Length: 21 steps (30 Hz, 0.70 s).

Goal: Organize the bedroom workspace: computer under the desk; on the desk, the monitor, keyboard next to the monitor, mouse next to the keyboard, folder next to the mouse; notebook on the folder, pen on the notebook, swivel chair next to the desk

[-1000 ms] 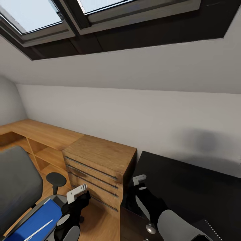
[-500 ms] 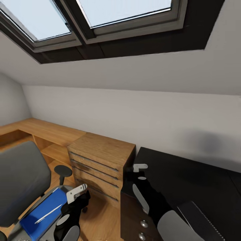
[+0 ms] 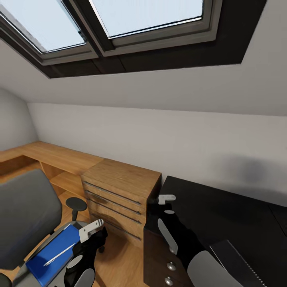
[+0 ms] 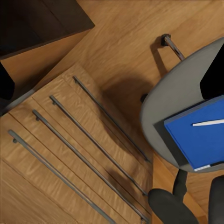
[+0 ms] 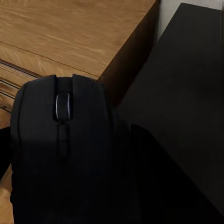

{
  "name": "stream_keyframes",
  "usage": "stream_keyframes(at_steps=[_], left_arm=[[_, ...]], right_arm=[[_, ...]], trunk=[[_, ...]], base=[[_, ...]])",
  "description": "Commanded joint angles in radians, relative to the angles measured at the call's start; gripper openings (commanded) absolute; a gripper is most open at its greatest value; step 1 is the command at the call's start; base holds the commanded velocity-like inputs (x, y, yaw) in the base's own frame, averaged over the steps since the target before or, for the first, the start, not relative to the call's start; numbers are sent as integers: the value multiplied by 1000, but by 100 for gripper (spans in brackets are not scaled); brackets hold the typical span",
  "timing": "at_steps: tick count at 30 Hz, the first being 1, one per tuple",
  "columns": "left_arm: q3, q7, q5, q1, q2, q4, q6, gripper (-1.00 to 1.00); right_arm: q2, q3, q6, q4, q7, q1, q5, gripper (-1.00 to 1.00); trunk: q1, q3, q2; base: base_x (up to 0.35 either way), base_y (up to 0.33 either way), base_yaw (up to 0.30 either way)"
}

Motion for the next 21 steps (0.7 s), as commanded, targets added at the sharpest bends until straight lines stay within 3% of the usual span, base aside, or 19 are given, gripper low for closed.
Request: stream_keyframes(at_steps=[1,15,21], left_arm=[[-2,7,3,-1,1,-2,5,100],[-2,7,4,-1,1,0,6,100],[1,6,6,-1,1,18,8,100]], right_arm=[[0,2,1,-1,-10,-1,-12,-100],[0,1,-3,-1,-12,-1,-10,-100],[0,0,-5,-1,-11,-1,-9,-100]], trunk=[[-4,2,6],[-57,46,104],[-80,65,146]], base=[[0,0,0],[-298,0,0],[-98,0,-110]])
